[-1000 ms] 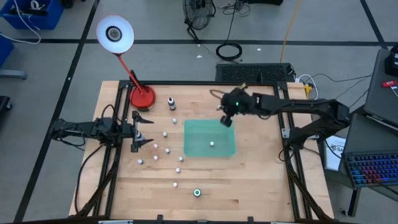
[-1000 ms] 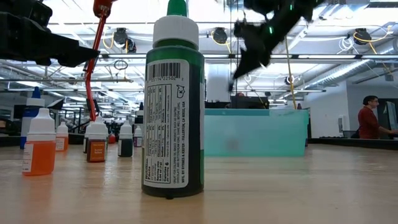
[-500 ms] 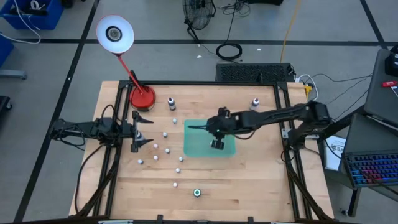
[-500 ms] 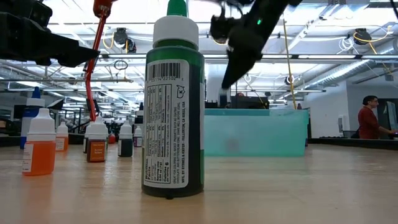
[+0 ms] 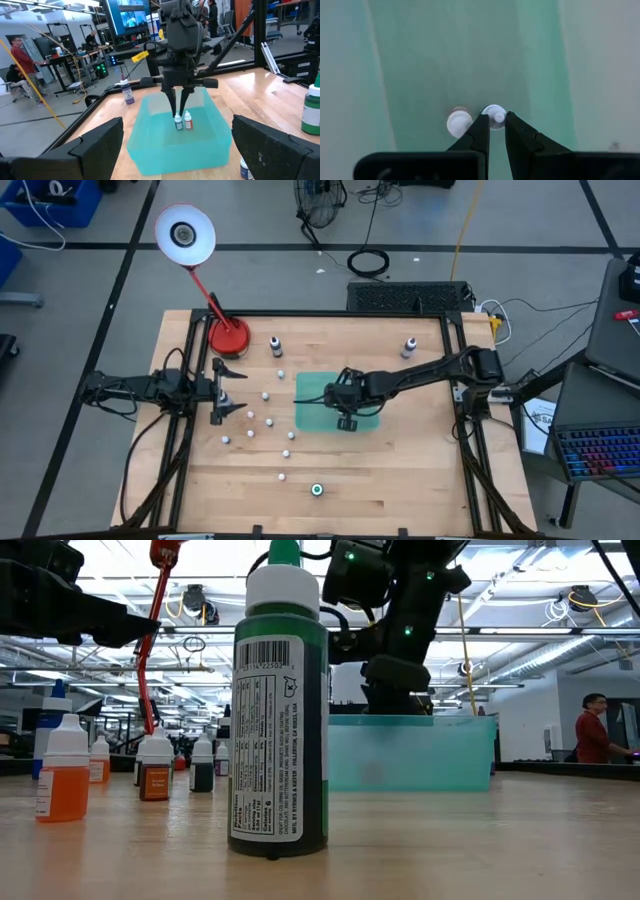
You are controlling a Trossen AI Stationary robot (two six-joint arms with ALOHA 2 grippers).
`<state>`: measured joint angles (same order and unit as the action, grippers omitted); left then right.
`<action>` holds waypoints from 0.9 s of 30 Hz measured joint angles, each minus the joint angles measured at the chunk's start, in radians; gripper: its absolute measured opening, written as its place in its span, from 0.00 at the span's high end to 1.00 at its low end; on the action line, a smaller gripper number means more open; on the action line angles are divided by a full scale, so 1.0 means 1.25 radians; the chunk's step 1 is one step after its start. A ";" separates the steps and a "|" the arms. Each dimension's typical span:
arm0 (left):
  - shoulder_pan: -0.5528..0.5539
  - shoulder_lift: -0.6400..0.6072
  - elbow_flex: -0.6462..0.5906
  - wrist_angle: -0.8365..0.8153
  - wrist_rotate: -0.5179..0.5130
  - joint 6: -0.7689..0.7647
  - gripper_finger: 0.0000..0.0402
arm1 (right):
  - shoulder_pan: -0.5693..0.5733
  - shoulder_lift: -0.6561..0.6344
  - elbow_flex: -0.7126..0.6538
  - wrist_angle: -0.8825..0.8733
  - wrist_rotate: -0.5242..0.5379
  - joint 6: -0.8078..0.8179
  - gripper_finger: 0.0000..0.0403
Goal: Pick & Place food coloring
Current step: Put the small blue food coloring bottle into the blue bin, then put the big purple food coloring bottle into the blue bin
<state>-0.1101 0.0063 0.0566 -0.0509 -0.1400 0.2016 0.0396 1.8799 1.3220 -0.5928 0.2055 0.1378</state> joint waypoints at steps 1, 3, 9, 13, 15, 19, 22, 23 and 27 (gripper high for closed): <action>0.000 0.000 0.000 0.000 0.000 0.000 0.09 | 0.000 0.001 0.000 0.000 0.000 0.000 0.93; 0.000 0.000 0.000 0.000 0.000 0.000 0.09 | -0.001 0.002 0.000 0.000 0.001 0.002 0.91; 0.000 0.000 0.000 0.000 0.000 0.000 0.09 | -0.001 -0.011 0.000 -0.004 0.001 0.036 0.72; 0.000 0.000 0.000 0.000 0.000 0.000 0.09 | -0.001 -0.031 0.000 -0.018 0.002 0.048 0.67; 0.000 0.000 0.000 0.000 0.000 0.000 0.09 | -0.001 -0.053 0.000 -0.038 0.002 0.047 0.66; 0.000 0.000 0.000 0.000 0.000 0.000 0.09 | -0.008 -0.126 -0.001 -0.105 0.029 0.045 0.67; 0.000 0.000 0.000 0.000 0.000 0.000 0.09 | -0.016 -0.200 -0.001 -0.184 0.099 0.046 0.68; 0.000 0.000 0.000 0.000 0.000 0.000 0.09 | -0.019 -0.226 -0.001 -0.205 0.131 0.045 0.69; 0.000 0.000 0.000 0.001 0.000 0.000 0.09 | -0.034 -0.329 -0.001 -0.301 0.252 0.073 0.70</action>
<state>-0.1101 0.0063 0.0566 -0.0502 -0.1402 0.2016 -0.0031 1.4686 1.3212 -0.9690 0.5203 0.2296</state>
